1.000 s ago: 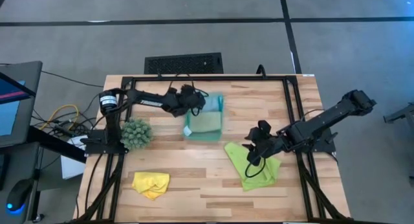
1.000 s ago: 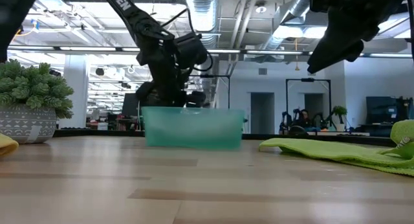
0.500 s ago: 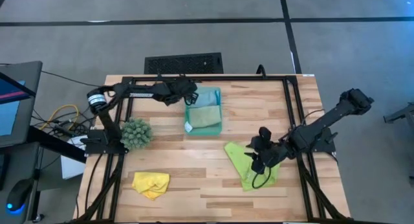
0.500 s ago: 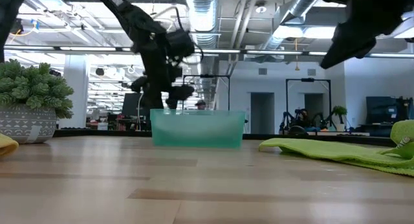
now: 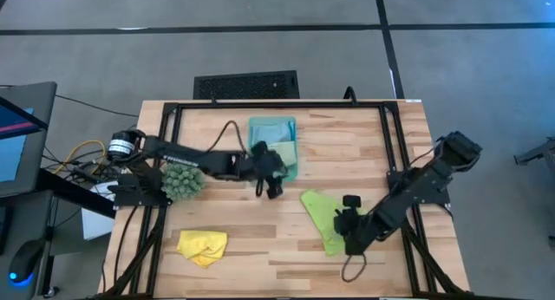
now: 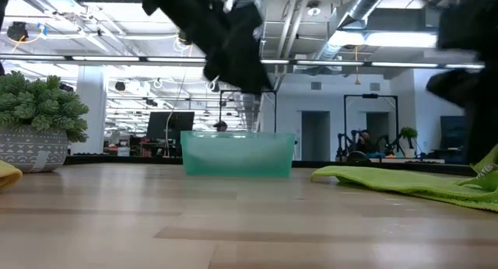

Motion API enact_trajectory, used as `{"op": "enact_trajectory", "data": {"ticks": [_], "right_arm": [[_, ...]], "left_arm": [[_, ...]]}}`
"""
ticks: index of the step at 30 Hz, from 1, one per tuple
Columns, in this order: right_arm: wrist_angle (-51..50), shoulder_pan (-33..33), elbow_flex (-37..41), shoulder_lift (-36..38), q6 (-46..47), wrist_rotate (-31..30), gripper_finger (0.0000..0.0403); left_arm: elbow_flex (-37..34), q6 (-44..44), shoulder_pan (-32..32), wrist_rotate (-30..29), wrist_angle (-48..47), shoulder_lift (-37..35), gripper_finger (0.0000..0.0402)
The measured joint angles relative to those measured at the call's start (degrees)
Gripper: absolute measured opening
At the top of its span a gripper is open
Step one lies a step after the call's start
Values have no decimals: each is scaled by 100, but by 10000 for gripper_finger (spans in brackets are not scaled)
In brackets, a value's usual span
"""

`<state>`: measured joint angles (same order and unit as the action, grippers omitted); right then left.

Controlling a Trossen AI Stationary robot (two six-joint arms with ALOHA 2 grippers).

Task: Fold microfiber towels
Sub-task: Fold the light green microfiber cloth

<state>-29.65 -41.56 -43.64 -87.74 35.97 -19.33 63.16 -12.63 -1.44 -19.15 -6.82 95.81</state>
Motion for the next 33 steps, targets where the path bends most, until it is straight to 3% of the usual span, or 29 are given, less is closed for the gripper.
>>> {"op": "enact_trajectory", "data": {"ticks": [3,7,12,25,33], "right_arm": [[-153,316,0,-275,-52,19,171],[-103,681,-11,-426,-451,541,168],[-95,945,-14,-357,-734,1151,149],[-290,708,4,221,-796,1254,11],[-236,616,4,391,-711,1552,7]], "left_arm": [[0,210,-353,0,590,-9,224],[0,635,-627,-44,1180,-9,224],[0,915,-680,-95,1218,-9,224],[0,832,-675,-239,1025,-9,224],[0,961,-688,-232,1011,-9,224]]}}
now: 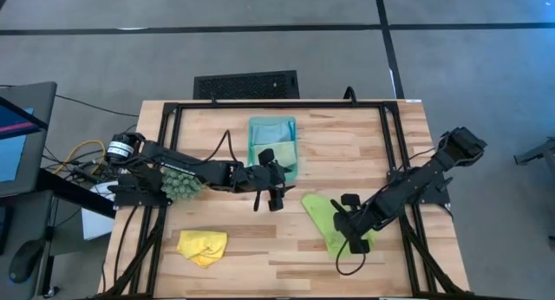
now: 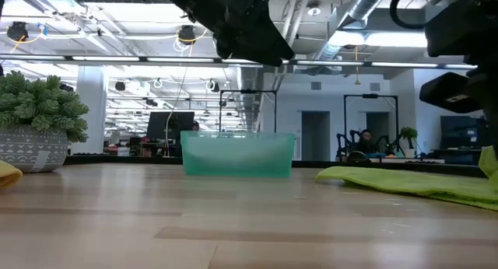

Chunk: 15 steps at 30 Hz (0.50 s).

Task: Fold microfiber towels
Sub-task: Fold the light green microfiber cloth

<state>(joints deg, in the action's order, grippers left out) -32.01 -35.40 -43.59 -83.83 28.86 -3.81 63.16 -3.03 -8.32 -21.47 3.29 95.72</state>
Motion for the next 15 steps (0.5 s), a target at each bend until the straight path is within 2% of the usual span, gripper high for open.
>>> {"op": "enact_trajectory", "data": {"ticks": [4,6,9,15], "right_arm": [[42,-126,-12,10,21,112,7],[-29,-260,-88,126,21,-61,7],[-272,-504,-354,365,-26,-846,3],[-851,-1037,-969,1020,-19,-2779,9]], "left_arm": [[0,39,0,101,-3,0,224],[0,324,-29,339,-63,0,224],[0,966,-209,566,-220,3,224],[2,2052,-708,465,200,483,224]]}}
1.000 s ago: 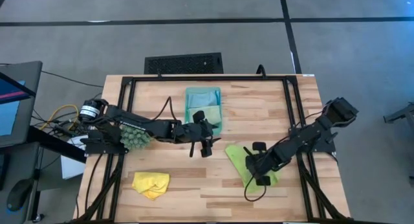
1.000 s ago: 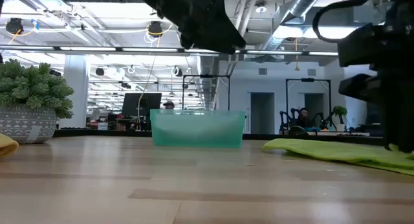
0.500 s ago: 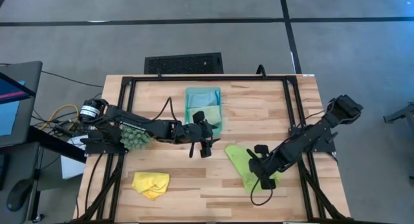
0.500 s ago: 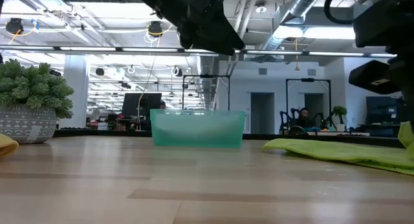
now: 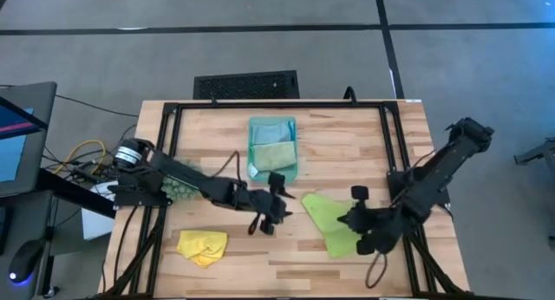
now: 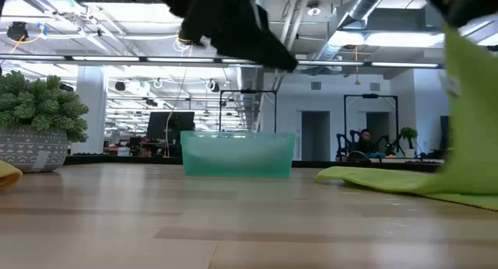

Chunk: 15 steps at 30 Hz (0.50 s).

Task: Fold microfiber towels
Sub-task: Fold the light green microfiber cloth

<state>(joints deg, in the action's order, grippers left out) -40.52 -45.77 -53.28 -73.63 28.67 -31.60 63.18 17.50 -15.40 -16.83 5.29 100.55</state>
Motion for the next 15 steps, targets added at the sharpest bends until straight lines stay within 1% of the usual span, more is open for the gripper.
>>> {"op": "enact_trajectory", "data": {"ticks": [2,4,9,11,13,15], "right_arm": [[-17,-127,-148,200,22,-410,8],[-16,-210,-227,382,21,-628,5],[-92,-409,-261,647,58,-772,4],[-225,-492,-260,679,187,-822,5],[-387,-581,-259,690,353,-952,6],[-606,-660,-259,691,586,-1111,4]], "left_arm": [[-1,224,-86,-53,260,282,224],[-2,429,-110,-64,567,596,224],[-4,693,-66,-146,1691,1313,224],[-4,844,-53,-150,1946,1544,224],[-4,933,-55,-42,2140,1733,224],[-2,955,-56,255,2187,1890,224]]}}
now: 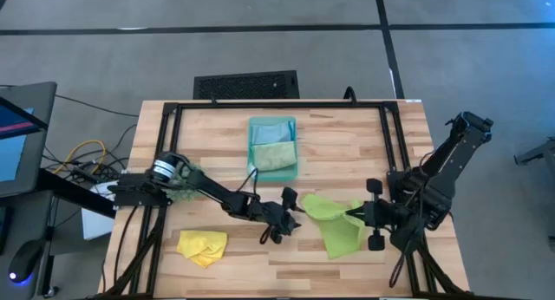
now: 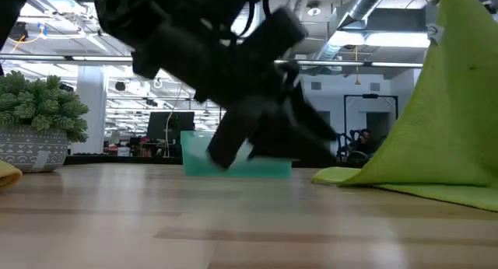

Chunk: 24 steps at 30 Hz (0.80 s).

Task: Fold microfiber towels
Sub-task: Fold the light green microfiber cloth

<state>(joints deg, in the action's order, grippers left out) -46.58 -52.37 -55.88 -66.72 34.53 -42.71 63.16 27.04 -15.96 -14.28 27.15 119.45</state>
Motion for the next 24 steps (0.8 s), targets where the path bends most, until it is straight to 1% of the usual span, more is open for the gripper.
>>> {"op": "enact_trajectory", "data": {"ticks": [2,5,7,8,11,12,14,17,20,22,24], "right_arm": [[-173,-68,0,0,245,-140,3],[-365,-168,2,0,500,-365,4],[-415,-231,2,0,594,-409,7],[-413,-251,2,0,601,-409,7],[-391,-338,2,0,603,-409,7],[-381,-356,2,0,603,-409,6],[-373,-396,2,0,603,-409,5],[-356,-457,-3,0,605,-409,6],[-351,-520,-134,0,603,-454,7],[-367,-607,-238,0,601,-637,6],[-382,-718,-369,0,601,-854,4]], "left_arm": [[0,37,10,78,112,196,224],[44,4,18,-185,521,458,224],[155,-30,47,-199,745,638,224],[218,-33,49,-311,785,713,224],[439,-126,49,-891,820,936,224],[494,-186,54,-1002,764,954,224],[633,-285,107,-994,490,963,220],[817,-651,213,-926,-21,971,198],[879,-964,344,-635,-318,976,160],[877,-1215,421,-496,-466,977,133],[874,-1374,437,-504,-509,977,109]]}}
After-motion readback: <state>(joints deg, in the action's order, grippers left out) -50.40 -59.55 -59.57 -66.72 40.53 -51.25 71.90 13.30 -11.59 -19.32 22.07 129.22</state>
